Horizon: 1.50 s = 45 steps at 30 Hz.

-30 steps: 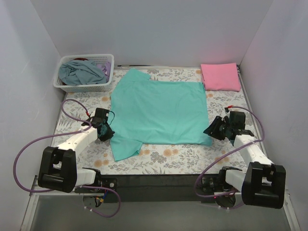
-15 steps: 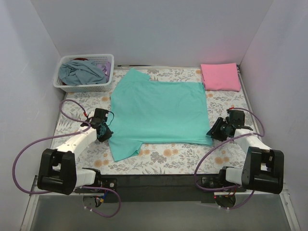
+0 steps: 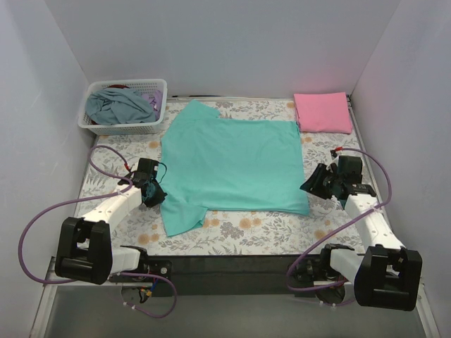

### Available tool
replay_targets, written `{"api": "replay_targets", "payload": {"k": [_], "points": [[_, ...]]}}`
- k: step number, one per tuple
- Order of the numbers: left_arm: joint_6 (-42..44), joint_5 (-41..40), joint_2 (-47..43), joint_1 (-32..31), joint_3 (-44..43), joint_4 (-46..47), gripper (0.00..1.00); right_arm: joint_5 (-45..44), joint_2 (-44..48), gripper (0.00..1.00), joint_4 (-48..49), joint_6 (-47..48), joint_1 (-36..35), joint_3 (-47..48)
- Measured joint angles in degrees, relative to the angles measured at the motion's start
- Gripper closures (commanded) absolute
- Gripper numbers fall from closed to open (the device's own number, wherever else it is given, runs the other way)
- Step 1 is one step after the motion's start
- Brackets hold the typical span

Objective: Fold and stack the t-shirts
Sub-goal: Fold the tshirt

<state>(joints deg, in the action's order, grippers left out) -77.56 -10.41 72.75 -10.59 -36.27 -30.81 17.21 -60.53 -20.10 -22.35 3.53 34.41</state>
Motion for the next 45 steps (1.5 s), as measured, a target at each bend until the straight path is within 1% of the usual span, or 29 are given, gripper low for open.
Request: {"api": "replay_targets", "payload": {"k": [12, 22, 29, 40, 41, 42, 44, 45], "points": [[0.2, 0.2, -0.1, 0.0, 0.0, 0.0, 1.0, 0.5, -2.5, 0.68, -3.0, -1.1, -0.1, -8.1], [0.2, -0.3, -0.1, 0.0, 0.0, -0.1, 1.0, -1.3, -2.4, 0.68, -4.4, -3.0, 1.4, -9.0], [0.2, -0.2, -0.1, 0.0, 0.0, -0.1, 1.0, -4.2, -2.1, 0.66, -4.7, -5.6, 3.3, -8.7], [0.3, 2.9, -0.1, 0.0, 0.0, 0.0, 0.99, -8.5, -2.6, 0.57, -7.8, -6.2, 3.6, -6.6], [0.2, 3.4, -0.1, 0.0, 0.0, 0.0, 0.99, -8.9, -2.8, 0.55, -8.5, -6.1, 3.6, -6.3], [0.2, 3.8, -0.1, 0.0, 0.0, 0.0, 0.99, -9.2, -2.8, 0.46, -9.2, -6.0, 3.6, -5.9], [0.2, 4.6, -0.1, 0.0, 0.0, 0.0, 0.99, -9.6, -2.7, 0.42, -10.7, -5.7, 3.6, -5.1], [0.3, 5.0, -0.1, 0.0, 0.0, 0.0, 0.99, -9.8, -2.5, 0.42, -11.3, -5.5, 3.6, -4.8]]}}
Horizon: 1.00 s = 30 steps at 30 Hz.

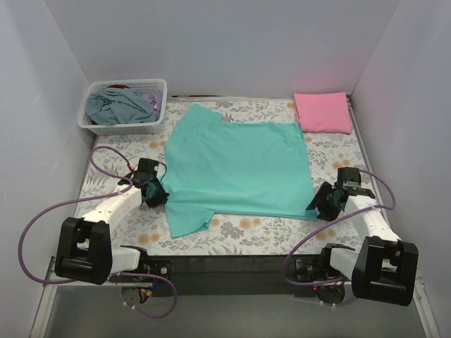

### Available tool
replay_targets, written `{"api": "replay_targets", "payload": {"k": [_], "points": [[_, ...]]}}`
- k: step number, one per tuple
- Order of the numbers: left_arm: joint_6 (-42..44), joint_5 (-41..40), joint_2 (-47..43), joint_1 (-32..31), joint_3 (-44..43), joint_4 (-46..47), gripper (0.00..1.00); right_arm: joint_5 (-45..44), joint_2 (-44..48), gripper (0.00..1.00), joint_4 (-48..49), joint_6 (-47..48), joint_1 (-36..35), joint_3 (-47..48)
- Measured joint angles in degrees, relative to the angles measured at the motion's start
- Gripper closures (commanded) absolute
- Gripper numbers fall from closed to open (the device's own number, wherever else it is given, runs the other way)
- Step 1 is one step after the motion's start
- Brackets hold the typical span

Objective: Fold and stack the t-shirts
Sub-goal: Fold the tshirt

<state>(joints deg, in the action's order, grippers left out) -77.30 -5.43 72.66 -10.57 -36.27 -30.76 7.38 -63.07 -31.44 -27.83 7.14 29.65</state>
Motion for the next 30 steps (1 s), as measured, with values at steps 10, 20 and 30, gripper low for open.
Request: {"api": "replay_targets", "payload": {"k": [10, 20, 30], "points": [[0.2, 0.7, 0.0, 0.0, 0.0, 0.5, 0.99, -4.2, 2.5, 0.47, -5.7, 2.2, 0.0, 3.4], [0.3, 0.8, 0.0, 0.0, 0.0, 0.8, 0.99, -5.2, 0.6, 0.54, -6.1, 2.4, -0.2, 3.3], [0.4, 0.7, 0.0, 0.0, 0.0, 0.8, 0.99, -5.1, -3.1, 0.54, -4.4, 1.7, -1.9, 1.9]]}}
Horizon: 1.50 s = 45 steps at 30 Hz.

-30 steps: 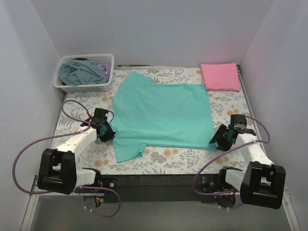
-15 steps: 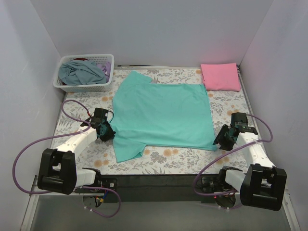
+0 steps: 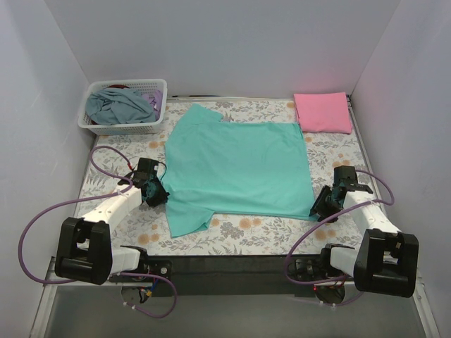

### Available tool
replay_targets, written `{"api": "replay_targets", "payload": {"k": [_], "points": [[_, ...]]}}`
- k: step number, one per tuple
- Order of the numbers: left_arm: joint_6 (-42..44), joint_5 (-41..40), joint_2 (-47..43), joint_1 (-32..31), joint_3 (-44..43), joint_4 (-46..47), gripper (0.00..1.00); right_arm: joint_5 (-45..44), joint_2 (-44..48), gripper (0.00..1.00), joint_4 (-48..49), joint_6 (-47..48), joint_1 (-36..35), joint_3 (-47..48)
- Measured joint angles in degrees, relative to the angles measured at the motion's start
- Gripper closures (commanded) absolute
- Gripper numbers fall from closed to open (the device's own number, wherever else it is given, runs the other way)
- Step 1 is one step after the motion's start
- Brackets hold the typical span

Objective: Fold and stack the t-shirts
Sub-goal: Fold the tshirt

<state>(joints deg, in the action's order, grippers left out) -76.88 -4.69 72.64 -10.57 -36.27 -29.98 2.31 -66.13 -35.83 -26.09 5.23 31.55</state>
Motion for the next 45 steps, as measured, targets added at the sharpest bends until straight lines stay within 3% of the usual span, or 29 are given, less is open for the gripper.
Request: {"api": "replay_targets", "payload": {"k": [4, 10, 13, 16, 33, 39, 45], "points": [[0.0, 0.0, 0.0, 0.0, 0.0, 0.0, 0.99, 0.2, -0.1, 0.55, 0.0, -0.3, 0.0, 0.0], [0.0, 0.0, 0.0, 0.0, 0.0, 0.0, 0.99, -0.2, -0.3, 0.66, 0.2, -0.3, 0.0, -0.2], [0.0, -0.5, -0.1, 0.0, 0.0, 0.0, 0.99, -0.2, -0.4, 0.78, 0.4, -0.1, -0.1, -0.2], [-0.5, -1.3, -0.3, 0.0, 0.0, -0.5, 0.99, -0.2, -0.6, 0.99, 0.4, 0.8, -0.1, -0.2], [-4.2, -1.6, -4.5, 0.0, -8.0, -12.9, 1.0, -0.2, 4.9, 0.99, -4.8, 7.6, -0.3, 6.5], [-4.5, -1.7, -3.5, 0.0, -11.4, -16.2, 0.98, 1.8, 0.7, 0.99, -5.3, 9.6, -0.3, 10.6], [-4.1, -1.6, 3.0, 0.0, -15.8, -16.9, 0.97, 4.1, -5.8, 0.99, -5.6, 11.1, -0.4, 17.6]]}}
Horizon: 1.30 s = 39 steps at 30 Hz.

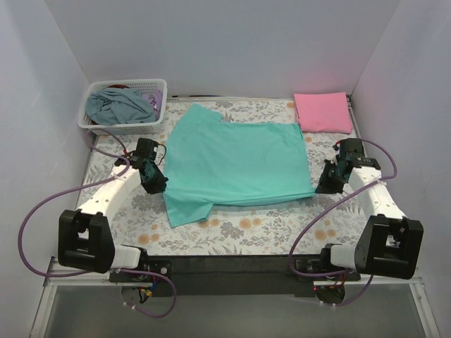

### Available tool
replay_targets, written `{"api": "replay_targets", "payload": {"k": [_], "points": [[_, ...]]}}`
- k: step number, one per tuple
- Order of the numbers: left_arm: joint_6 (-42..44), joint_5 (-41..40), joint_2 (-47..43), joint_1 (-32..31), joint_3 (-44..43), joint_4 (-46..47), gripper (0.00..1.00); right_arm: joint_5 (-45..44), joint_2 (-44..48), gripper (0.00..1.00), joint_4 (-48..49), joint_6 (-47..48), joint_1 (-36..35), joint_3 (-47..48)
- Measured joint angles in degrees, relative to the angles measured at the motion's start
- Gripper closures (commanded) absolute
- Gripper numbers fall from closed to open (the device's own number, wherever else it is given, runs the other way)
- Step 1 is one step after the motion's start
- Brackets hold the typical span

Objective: Fold and stack the t-shirts
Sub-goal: Fold the tshirt

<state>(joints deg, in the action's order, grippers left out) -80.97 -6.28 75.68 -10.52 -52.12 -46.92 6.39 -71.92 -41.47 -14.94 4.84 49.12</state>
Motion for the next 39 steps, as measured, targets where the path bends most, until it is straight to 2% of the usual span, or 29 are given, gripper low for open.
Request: {"api": "replay_targets", "payload": {"k": [14, 27, 30, 31, 33, 34, 37, 39], "points": [[3.0, 2.7, 18.7, 2.8, -11.8, 1.0, 0.98, 0.2, -12.8, 0.99, 4.2, -0.4, 0.0, 9.0], [4.1, 5.3, 22.0, 5.1, -17.5, 1.9, 0.98, 0.5, -21.7, 0.99, 7.5, -1.4, 0.0, 13.5], [4.1, 5.4, 23.7, 5.3, -17.8, 2.5, 0.93, 0.7, -23.3, 0.99, 8.2, -1.4, 0.0, 13.5], [4.1, 5.4, 24.4, 5.3, -17.8, 2.6, 0.76, 0.7, -23.6, 0.88, 8.4, -1.4, 0.0, 13.5], [4.0, 5.4, 25.3, 5.3, -17.8, 4.1, 0.57, 0.9, -25.2, 0.66, 9.1, -1.6, 0.0, 13.5], [4.1, 5.3, 25.2, 5.4, -17.8, 4.5, 0.49, 0.9, -25.2, 0.61, 9.3, -1.5, 0.0, 13.5], [4.3, 4.8, 23.8, 5.5, -17.6, 5.5, 0.39, 0.8, -24.7, 0.44, 9.7, -1.4, -0.6, 13.5], [4.7, 4.0, 20.1, 5.4, -16.5, 6.0, 0.36, -0.1, -22.5, 0.36, 9.6, -1.5, -1.5, 13.3]]}}
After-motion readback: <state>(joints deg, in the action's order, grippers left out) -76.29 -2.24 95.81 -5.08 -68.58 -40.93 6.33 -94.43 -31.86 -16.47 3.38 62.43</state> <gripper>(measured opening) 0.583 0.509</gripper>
